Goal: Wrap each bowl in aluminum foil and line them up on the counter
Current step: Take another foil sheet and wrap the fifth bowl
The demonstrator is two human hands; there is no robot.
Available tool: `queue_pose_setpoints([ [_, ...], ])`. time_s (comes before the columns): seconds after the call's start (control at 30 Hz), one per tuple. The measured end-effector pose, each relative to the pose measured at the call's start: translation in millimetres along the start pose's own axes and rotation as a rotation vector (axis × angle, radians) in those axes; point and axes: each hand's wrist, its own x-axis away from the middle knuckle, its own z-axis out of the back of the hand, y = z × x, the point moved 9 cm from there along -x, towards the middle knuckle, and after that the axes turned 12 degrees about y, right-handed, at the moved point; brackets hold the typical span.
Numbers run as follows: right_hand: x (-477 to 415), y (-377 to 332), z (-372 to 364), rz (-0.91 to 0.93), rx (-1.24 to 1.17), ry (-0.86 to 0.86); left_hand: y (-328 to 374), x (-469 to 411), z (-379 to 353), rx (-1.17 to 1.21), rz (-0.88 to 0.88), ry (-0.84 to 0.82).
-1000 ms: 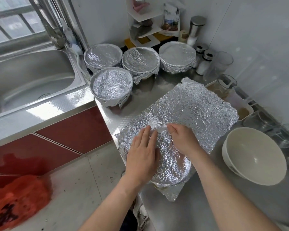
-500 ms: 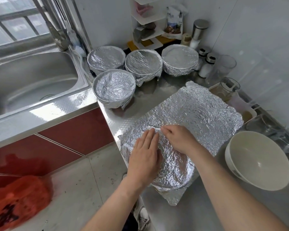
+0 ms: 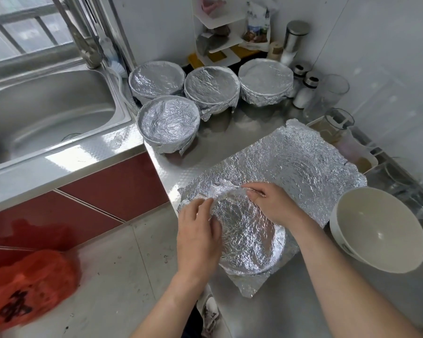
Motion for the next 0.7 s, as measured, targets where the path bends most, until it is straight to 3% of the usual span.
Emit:
queue_pose_setpoints([
  [0.17,1.3,7.6,7.9,-0.020,-0.026,0.132,-5.3,0.3,3.2,0.045,0.099,-0.024],
  [0.4,28.8,31.8,36.6,-0.243,-0.229,0.536,12.0,-31.7,0.4,0.162,0.070,-0.033],
  [0.53,40.6,43.5,12.1,-0.332,-0.232,0.550,2.2,-19.1,-30.2,0.129,0.098,-0.152],
  [0.7,36.2,28.2,12.5,-0.279,-0.083,0.485,-0.6,-12.3,-33.4,0.036,0.022,-0.122],
])
